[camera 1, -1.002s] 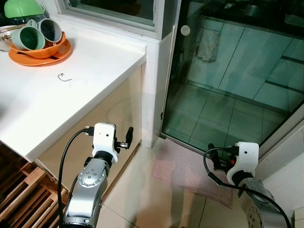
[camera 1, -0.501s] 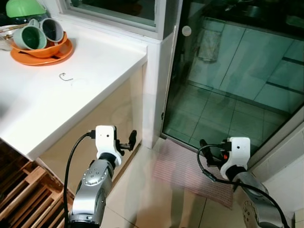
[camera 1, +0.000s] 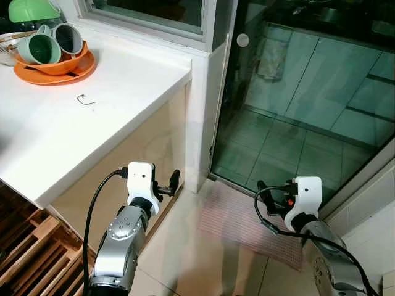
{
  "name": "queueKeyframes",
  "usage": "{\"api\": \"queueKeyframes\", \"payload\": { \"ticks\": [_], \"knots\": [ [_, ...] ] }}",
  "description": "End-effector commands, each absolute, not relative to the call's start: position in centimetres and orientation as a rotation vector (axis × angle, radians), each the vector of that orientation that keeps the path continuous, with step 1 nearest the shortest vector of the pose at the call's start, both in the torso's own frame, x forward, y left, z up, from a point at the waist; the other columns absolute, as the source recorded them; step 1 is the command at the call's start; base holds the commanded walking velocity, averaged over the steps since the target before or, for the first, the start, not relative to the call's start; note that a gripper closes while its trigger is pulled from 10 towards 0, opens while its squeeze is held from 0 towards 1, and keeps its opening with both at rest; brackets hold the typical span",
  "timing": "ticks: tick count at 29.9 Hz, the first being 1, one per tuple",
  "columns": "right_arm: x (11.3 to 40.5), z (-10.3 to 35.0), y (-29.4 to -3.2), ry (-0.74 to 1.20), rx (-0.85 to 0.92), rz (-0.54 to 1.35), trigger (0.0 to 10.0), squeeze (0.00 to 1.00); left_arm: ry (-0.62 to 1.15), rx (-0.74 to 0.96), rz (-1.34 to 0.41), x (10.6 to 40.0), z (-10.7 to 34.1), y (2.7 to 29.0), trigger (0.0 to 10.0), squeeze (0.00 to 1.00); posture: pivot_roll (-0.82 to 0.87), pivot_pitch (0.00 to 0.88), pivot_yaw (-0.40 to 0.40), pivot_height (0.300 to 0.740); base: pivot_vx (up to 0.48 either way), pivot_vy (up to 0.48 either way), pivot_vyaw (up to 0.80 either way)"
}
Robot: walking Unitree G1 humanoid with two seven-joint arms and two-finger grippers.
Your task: Restocking fridge
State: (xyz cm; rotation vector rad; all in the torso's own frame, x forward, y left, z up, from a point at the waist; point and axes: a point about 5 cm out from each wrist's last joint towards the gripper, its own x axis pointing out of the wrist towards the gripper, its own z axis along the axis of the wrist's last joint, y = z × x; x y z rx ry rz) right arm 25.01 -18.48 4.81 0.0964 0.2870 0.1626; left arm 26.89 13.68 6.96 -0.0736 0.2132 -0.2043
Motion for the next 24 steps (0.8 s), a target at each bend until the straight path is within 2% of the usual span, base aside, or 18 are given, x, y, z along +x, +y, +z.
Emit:
{"api": "queueKeyframes", "payload": {
  "ticks": [1, 24],
  "knots": [
    [25.39, 5.31, -18.87, 0.267, 0.08, 0.157, 10.0, 0.15, 0.218, -0.071, -0.216, 26.96, 6.84, 13.45, 10.0, 0.0, -0.04, 0.0, -0.05, 0.74, 0.0, 0.0, 0.0],
    [26.0, 5.65, -18.49, 0.253, 0.056, 0.173, 10.0, 0.14, 0.216, -0.069, -0.246, 27.1, 6.55, 12.97, 10.0, 0.0, -0.04, 0.0, -0.055, 0.74, 0.0, 0.0, 0.0]
  ]
}}
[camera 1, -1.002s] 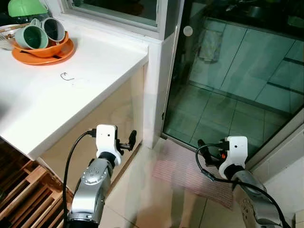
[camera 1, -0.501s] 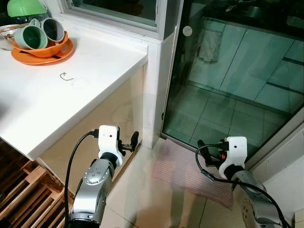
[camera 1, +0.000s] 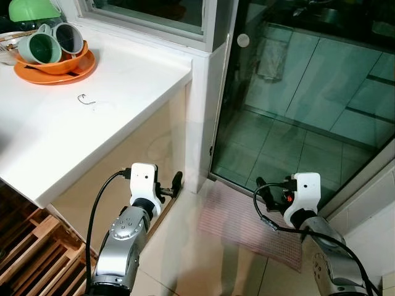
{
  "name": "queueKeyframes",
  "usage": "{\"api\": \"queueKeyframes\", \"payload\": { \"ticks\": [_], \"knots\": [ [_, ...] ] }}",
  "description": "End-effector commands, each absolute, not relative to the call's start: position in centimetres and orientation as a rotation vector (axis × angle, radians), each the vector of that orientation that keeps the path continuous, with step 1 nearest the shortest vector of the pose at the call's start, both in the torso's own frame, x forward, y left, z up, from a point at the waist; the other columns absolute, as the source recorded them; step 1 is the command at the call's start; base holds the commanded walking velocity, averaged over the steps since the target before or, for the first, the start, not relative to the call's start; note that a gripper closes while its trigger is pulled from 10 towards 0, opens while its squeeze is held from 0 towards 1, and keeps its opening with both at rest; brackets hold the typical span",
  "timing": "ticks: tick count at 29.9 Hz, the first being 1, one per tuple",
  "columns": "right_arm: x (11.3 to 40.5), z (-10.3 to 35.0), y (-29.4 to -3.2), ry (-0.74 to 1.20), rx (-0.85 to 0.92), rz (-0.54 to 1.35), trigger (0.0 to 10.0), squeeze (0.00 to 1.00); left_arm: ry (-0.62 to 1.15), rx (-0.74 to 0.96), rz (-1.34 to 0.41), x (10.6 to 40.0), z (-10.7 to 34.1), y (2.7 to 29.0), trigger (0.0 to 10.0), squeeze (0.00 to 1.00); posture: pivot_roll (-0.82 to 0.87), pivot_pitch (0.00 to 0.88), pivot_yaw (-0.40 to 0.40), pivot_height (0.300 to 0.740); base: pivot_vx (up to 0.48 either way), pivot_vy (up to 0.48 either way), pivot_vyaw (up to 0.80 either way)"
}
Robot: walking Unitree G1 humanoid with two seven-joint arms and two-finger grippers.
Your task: Restocking fridge
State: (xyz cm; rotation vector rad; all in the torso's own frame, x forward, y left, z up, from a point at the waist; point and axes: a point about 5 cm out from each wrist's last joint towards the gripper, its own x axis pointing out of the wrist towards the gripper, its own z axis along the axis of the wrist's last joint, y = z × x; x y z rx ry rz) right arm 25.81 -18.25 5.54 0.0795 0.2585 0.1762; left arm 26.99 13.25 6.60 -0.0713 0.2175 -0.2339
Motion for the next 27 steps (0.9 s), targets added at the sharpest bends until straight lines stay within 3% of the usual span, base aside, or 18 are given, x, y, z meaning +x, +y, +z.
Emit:
{"api": "queueKeyframes", "payload": {
  "ticks": [1, 27],
  "knots": [
    [26.0, 5.6, -18.5, 0.254, 0.055, 0.172, 10.0, 0.14, 0.218, -0.067, -0.245, 27.1, 6.5, 13.0, 10.0, 0.0, -0.04, 0.0, -0.055, 0.74, 0.0, 0.0, 0.0],
    [26.2, 5.1, -18.3, 0.255, 0.064, 0.171, 10.0, 0.14, 0.239, -0.022, -0.162, 27.5, 6.1, 14.8, 10.0, 0.0, -0.04, 0.0, -0.046, 0.74, 0.0, 0.0, 0.0]
  ]
}}
